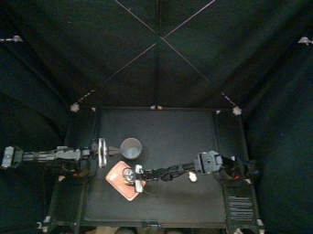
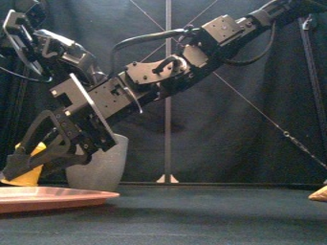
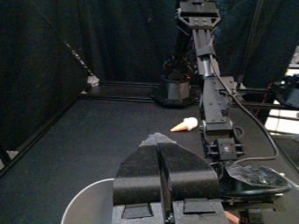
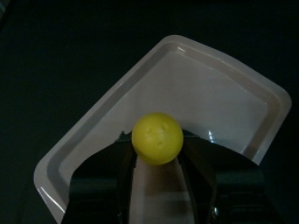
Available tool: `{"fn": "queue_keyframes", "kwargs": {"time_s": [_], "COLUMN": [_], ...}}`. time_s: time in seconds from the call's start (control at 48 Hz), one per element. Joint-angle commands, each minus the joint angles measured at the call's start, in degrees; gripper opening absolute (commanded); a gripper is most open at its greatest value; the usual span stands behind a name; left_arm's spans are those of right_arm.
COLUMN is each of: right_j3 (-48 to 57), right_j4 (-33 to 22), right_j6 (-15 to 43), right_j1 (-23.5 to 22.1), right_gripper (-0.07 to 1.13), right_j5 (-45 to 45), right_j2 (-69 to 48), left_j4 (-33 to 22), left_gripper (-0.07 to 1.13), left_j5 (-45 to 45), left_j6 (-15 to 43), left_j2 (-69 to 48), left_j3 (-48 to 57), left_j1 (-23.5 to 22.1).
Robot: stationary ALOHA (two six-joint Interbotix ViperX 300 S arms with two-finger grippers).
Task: Pick the yellow can then place it on the pink plate
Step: Drop yellow can on the pink plate and return to neutral
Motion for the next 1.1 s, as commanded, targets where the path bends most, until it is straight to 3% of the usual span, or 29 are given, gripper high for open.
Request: {"fn": "queue_keyframes", "kwargs": {"time_s": [0.021, 0.292, 0.646, 0.833, 1.104], "right_j3": [-1.23, -1.32, 1.76, 9.14, 24.87], "right_j4": [0.0, 0.0, -2.29, -2.72, -2.02], "right_j6": [0.0, 0.0, -0.18, -0.35, -0.44], "right_j1": [-0.09, -0.35, -0.44, -1.14, -5.62], "right_gripper": [0.75, 0.84, 0.84, 0.85, 0.85], "right_j5": [-0.44, -0.44, -4.04, -11.51, -23.64], "right_j2": [-1.58, -1.41, -6.42, -13.45, -25.58], "left_j4": [-0.09, -0.09, -0.18, -0.18, -0.26], "left_gripper": [0.01, 0.01, 0.01, 0.01, 0.01], "left_j5": [-0.26, -0.26, -0.26, -0.26, -0.26], "left_j6": [0.0, -0.09, -0.09, -0.09, -0.09], "left_j2": [0.26, 0.26, 0.26, 0.26, 0.26], "left_j3": [-0.79, -0.7, -0.62, -0.26, -0.18], "left_j1": [-0.7, -1.49, -1.49, -1.49, -1.49]}}
